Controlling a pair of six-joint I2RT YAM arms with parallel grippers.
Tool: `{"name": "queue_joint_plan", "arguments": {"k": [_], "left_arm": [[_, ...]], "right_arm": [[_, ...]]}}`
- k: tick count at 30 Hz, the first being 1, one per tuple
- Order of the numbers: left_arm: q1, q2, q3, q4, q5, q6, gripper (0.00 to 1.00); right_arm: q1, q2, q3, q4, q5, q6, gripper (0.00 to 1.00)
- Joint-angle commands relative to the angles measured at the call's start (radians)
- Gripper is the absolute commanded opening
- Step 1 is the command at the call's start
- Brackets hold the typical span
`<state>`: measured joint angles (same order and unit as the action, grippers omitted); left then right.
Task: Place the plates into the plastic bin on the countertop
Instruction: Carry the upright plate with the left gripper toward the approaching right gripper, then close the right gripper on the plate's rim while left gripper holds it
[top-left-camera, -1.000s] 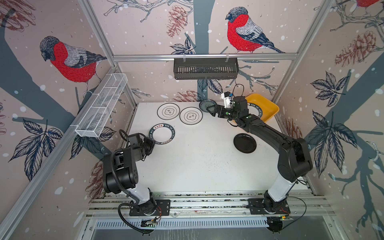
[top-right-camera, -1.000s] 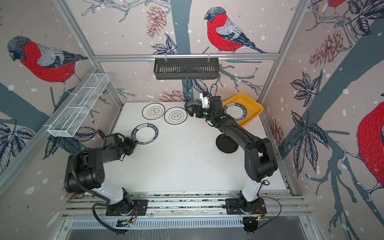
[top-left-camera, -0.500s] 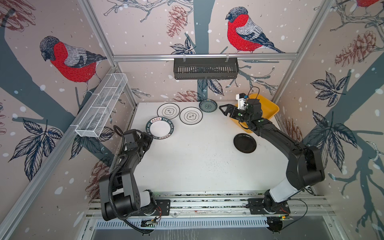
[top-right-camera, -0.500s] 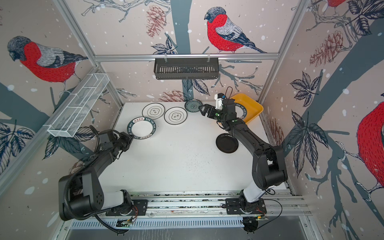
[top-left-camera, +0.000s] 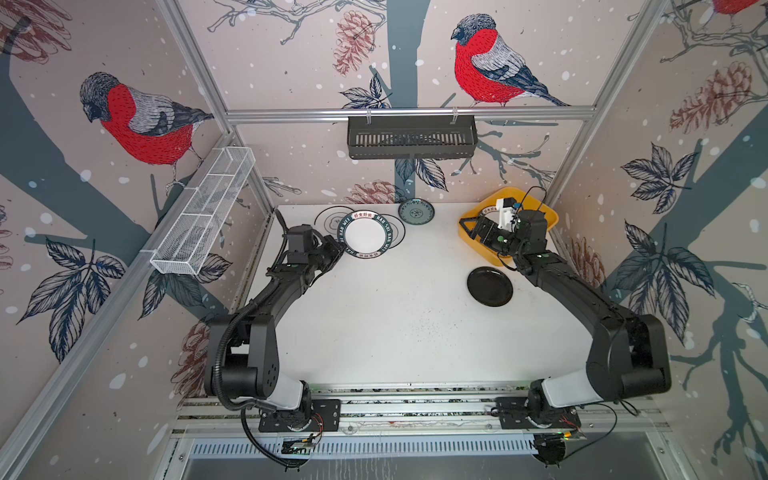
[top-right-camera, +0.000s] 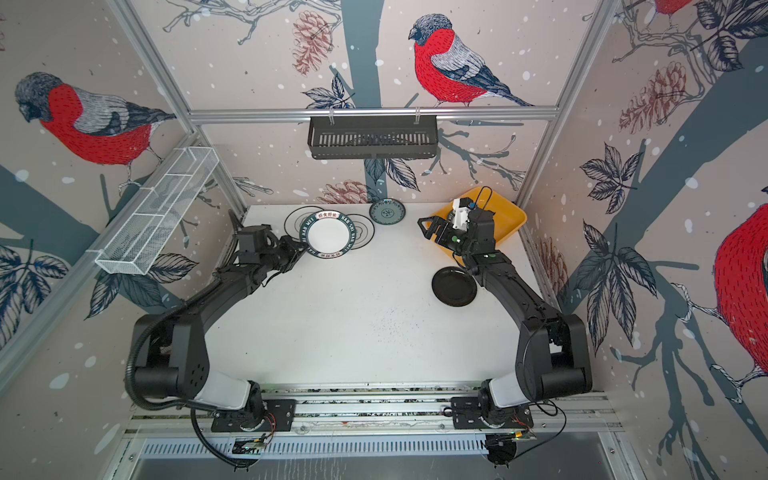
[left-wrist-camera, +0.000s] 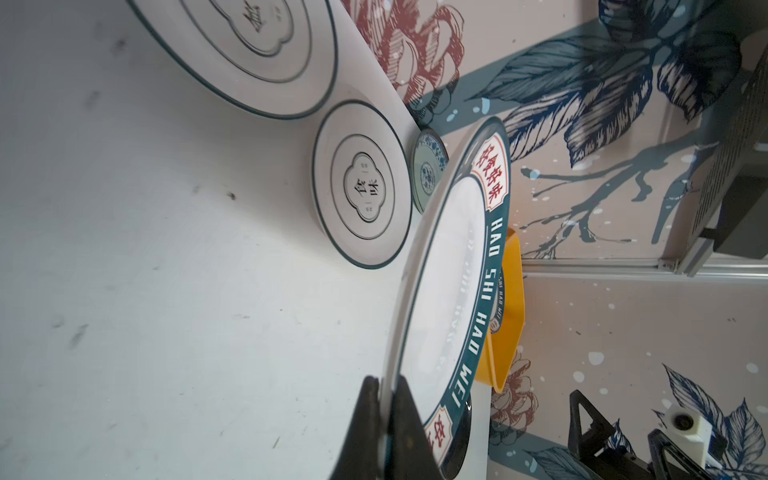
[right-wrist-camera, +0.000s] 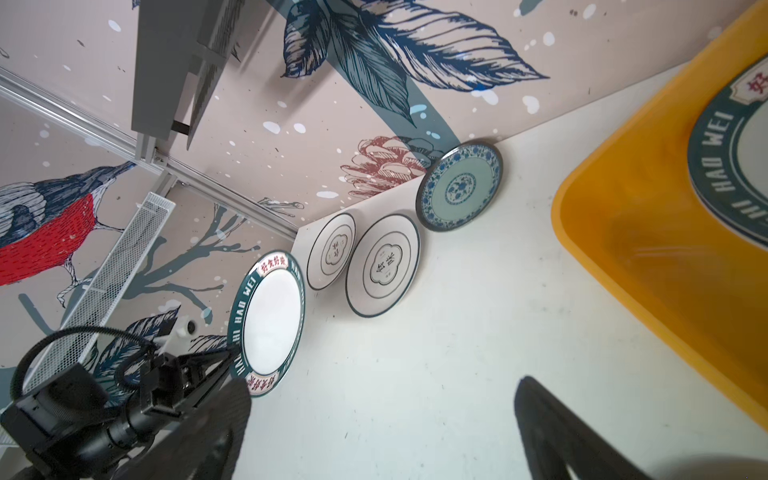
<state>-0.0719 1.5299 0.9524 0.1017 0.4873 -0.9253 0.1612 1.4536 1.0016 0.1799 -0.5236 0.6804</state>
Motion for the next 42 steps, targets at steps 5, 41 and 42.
{"name": "queue_joint_plan", "arguments": {"k": [5,41,42], "left_arm": [[-0.153,0.159,0.16,0.064,0.079,0.006,0.0],[-0.335,0.308,0.316,0.154,0.181,-0.054,0.0],[-0.335,0.307,0.314,0.154,0.183,-0.053,0.0]], "right_arm": [[-0.004,-0.033,-0.023,-0.01,-0.027,-0.008,1.0],[0.068,0.137,-0.001,0.02,-0.038,0.125,0.3],[0.068,0.137,-0.001,0.017,-0.034,0.125,0.28]]}}
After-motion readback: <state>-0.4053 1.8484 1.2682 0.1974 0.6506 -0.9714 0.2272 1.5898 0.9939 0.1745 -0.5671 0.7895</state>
